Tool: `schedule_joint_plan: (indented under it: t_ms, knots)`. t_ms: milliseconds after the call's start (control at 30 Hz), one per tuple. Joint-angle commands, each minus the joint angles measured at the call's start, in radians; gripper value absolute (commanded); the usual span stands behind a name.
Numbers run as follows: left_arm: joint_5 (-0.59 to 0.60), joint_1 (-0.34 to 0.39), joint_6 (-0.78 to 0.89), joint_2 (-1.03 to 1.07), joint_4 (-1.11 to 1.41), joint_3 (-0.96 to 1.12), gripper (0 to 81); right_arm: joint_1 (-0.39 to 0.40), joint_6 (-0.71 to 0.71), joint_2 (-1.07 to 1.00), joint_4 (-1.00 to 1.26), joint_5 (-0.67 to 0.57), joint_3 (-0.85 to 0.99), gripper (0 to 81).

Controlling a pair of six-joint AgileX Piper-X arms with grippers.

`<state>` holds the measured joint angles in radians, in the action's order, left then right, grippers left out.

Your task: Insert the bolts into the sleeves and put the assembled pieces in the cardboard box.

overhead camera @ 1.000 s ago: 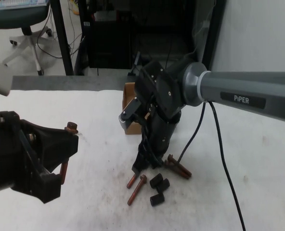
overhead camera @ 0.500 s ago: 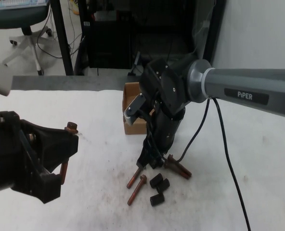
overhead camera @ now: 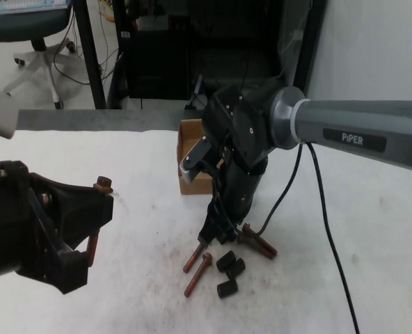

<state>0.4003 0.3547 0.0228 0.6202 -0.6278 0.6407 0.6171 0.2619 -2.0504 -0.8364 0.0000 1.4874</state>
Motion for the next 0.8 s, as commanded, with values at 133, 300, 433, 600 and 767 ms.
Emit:
schedule_joint_plan:
  t_ms: [133,300,433,600,767]
  knots:
    - [-0.002,-0.002,0.007,-0.006,0.008,-0.002,0.3,0.001,0.007,-0.053,-0.043,0.0,0.006,30.3]
    - [-0.002,-0.002,0.007,-0.006,0.003,-0.002,0.3,0.001,-0.001,-0.052,-0.014,0.0,0.006,30.3]
    - [-0.027,-0.002,0.004,-0.006,0.003,-0.002,0.3,0.003,-0.011,-0.052,-0.012,-0.06,0.006,30.3]
    - [-0.064,-0.002,-0.002,-0.004,0.003,-0.002,0.3,0.002,-0.06,-0.052,-0.007,-0.062,0.006,28.1]
    - [-0.074,-0.002,-0.003,-0.004,0.003,-0.002,0.3,0.002,-0.059,-0.052,-0.007,-0.062,0.006,0.3]
